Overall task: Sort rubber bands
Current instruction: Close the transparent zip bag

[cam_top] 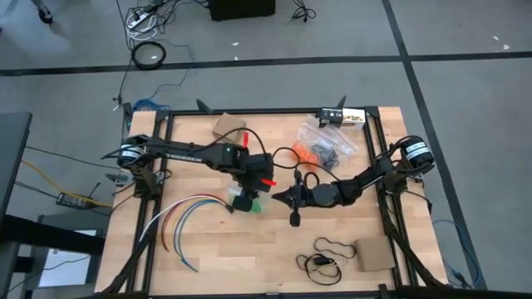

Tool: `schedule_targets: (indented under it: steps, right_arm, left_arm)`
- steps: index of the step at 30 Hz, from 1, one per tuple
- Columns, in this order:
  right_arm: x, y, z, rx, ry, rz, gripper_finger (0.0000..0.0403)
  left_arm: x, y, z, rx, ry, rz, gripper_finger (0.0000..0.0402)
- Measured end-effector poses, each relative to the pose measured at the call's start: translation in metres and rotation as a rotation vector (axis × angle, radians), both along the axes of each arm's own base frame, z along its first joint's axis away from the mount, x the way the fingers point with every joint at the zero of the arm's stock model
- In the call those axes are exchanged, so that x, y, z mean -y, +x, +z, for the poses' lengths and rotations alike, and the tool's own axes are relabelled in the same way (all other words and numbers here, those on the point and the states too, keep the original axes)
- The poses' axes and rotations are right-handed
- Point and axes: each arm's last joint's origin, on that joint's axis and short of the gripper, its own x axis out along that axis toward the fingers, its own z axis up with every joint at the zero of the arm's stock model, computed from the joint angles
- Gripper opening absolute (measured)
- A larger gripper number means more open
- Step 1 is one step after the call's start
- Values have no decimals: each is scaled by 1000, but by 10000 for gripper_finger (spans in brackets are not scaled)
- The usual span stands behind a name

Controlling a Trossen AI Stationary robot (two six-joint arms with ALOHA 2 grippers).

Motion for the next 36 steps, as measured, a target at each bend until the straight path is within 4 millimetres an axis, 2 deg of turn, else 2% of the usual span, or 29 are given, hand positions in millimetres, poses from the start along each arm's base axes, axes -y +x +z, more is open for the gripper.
schedule_targets:
  steps: [6, 8, 11, 14, 18, 21, 27, 33, 36]
  right_arm:
    - [-3, -1, 0, 1, -1, 11, 0]
    - [-3, -1, 0, 2, 2, 10, 0]
    - [-3, -1, 0, 1, -5, 11, 0]
    - [-3, -1, 0, 1, -6, 10, 0]
    - [-1, 0, 0, 1, -7, 6, 0]
    - [0, 0, 0, 1, -6, 2, 0]
    - [0, 0, 0, 2, -6, 0, 0]
    - [3, 1, 1, 9, -4, -8, 0]
    - [3, 1, 1, 10, -4, -8, 0]
  left_arm:
    - [-2, -1, 0, -15, -27, 20, 233]
    - [-2, -3, -1, -43, -23, 22, 252]
    - [-3, -10, -4, -114, 6, 34, 256]
    - [-5, -11, -5, -131, 7, 38, 242]
    - [-5, -5, -2, -59, 7, 34, 195]
    - [-4, -2, -1, -21, 8, 28, 145]
    - [-3, -7, -4, -82, 8, -25, 17]
    - [2, -7, -6, -85, 52, -29, 5]
    - [3, -8, -6, -104, 9, -9, 12]
